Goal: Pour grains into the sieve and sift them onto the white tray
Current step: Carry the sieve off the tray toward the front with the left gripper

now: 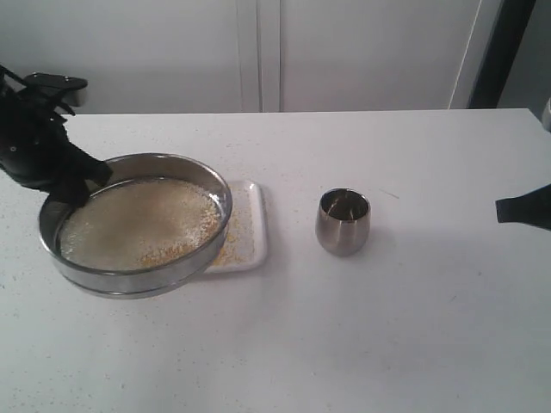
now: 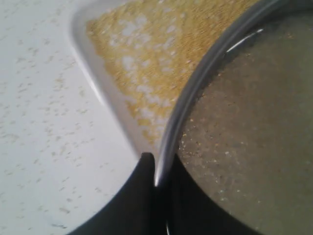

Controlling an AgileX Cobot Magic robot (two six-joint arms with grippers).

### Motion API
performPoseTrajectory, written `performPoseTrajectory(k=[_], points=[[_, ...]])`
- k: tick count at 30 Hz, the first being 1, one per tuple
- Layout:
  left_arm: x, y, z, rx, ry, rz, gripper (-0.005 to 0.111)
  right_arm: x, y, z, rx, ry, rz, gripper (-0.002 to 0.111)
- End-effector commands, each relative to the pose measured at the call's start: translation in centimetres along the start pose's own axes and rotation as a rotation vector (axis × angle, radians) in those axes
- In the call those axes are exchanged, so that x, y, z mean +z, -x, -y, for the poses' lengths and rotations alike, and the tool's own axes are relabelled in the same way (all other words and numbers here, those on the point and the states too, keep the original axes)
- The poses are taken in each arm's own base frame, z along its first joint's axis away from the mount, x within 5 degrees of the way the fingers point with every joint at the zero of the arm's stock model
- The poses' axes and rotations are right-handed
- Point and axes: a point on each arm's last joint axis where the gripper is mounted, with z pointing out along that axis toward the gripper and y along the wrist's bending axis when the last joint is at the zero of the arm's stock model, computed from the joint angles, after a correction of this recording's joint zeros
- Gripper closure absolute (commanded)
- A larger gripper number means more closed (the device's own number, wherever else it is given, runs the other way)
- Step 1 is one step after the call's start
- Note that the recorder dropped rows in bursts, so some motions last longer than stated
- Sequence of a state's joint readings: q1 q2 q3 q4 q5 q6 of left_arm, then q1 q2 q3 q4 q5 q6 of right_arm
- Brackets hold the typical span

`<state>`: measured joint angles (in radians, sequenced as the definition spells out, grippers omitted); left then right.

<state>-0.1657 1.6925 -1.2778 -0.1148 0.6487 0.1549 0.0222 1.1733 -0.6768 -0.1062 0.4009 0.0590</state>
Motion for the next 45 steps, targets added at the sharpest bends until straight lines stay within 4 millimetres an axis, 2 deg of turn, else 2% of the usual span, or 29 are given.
performPoseTrajectory(k=[1,7,13,19,24,28,35,45], points=[[-2.2,-1.2,0.3,-0.046,-0.016,0.038,0.107,-0.1,0.0,0.1,0.008,-0.003,0.007,0.108],[-4.0,-2.9,1.5,-0.013,-0.083,0.025,0.107,-0.1,0.0,0.1,0.008,-0.003,0.007,0.108],[-3.8,-4.8,2.3,0.024,-0.136,0.010,0.107,-0.1,0.0,0.1,0.008,-0.003,0.007,0.108],[-2.0,-7.2,2.7,0.005,-0.171,-0.053,0.107,-0.1,0.0,0.1,0.008,-0.003,0.007,0.108],[-0.4,-8.5,3.4,0.005,-0.225,-0.025,0.107,-0.1,0.0,0.1,0.008,-0.003,0.007,0.108],[0.8,-9.3,4.5,0.102,-0.199,0.002,0.107,-0.1,0.0,0.1,0.008,-0.003,0.007,0.108],[2.0,-9.4,5.6,0.049,-0.148,0.092,0.107,-0.1,0.0,0.1,0.008,-0.003,0.007,0.108],[3.6,-9.4,6.7,0.070,-0.155,0.062,0.107,-0.1,0.0,0.1,0.008,-0.003,0.007,0.108]])
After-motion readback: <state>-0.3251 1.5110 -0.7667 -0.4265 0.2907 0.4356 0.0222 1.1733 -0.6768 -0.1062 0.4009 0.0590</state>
